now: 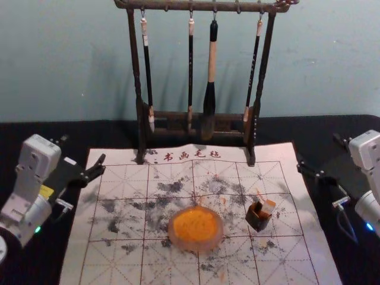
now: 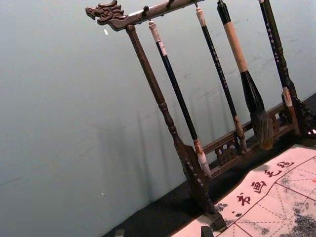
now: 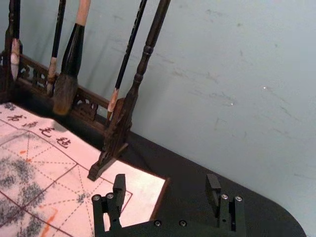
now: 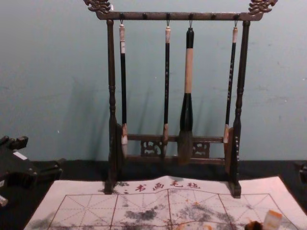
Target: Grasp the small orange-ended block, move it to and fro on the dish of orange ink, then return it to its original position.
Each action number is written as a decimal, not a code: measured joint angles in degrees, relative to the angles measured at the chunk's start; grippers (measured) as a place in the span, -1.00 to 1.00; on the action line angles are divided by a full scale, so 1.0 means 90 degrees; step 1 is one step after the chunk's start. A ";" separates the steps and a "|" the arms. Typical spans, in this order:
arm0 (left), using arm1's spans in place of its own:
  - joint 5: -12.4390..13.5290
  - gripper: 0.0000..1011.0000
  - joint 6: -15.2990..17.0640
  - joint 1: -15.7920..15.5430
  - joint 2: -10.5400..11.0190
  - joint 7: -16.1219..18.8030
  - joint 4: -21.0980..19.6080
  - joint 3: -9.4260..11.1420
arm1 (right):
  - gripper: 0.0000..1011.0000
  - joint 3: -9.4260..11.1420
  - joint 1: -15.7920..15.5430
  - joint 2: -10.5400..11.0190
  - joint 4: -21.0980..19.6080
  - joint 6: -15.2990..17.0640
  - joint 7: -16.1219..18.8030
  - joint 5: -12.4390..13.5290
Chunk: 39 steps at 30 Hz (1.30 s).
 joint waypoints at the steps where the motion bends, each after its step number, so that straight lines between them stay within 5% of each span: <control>1: 0.0000 0.98 0.0000 0.0000 0.0000 0.0000 0.0000 0.0000 | 0.98 0.0023 -0.0001 -0.0017 -0.0002 -0.0003 0.0018 0.0011; 8: 0.0000 0.98 0.0000 0.0000 0.0000 0.0000 0.0000 0.0000 | 0.98 0.0309 -0.0127 -0.0080 -0.0142 -0.0192 0.0452 0.0409; 19: 0.0000 0.98 0.0000 0.0000 0.0000 0.0000 0.0000 0.0000 | 0.98 0.0600 -0.0640 0.0169 -0.0711 -0.0536 0.1517 0.1069; 39: 0.0000 0.98 0.0000 0.0000 0.0000 0.0000 0.0000 0.0000 | 0.98 0.0459 -0.1309 0.0522 -0.1184 -0.0453 0.2955 0.1313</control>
